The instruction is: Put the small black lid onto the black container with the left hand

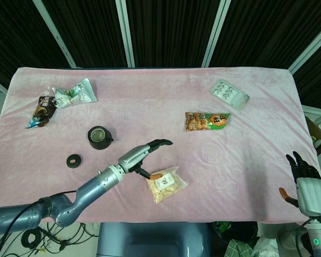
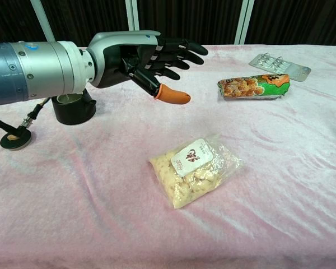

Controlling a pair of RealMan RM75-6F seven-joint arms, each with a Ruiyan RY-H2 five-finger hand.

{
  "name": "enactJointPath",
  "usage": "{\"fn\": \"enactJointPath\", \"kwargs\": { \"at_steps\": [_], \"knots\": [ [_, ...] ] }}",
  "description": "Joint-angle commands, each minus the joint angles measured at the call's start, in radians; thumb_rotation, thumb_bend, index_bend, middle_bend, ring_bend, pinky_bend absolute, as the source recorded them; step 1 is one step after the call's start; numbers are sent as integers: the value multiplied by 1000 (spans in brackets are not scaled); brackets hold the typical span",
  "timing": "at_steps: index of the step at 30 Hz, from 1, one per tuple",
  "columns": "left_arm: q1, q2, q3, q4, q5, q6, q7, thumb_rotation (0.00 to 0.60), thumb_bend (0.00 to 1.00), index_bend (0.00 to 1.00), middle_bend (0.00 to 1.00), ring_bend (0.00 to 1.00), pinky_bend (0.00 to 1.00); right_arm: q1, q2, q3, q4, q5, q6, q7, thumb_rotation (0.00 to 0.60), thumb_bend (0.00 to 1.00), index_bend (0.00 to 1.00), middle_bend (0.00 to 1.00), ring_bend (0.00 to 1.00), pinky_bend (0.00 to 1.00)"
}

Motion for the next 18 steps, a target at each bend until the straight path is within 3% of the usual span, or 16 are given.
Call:
{"fn": "enactJointPath", "kwargs": {
  "at_steps": [1,18],
  "knots": [
    [-5,7,4,-2,-20,-8,10,600,237,108,78,0,76,1,-1,0,-1,1,-2,0,600,153,0,25,137,190],
    [5,74,44,-12,-35,36,115,600,236,147,93,0,88,-2,2,-1,-3,1,2,-5,600,154,0,25,137,190]
  ]
}}
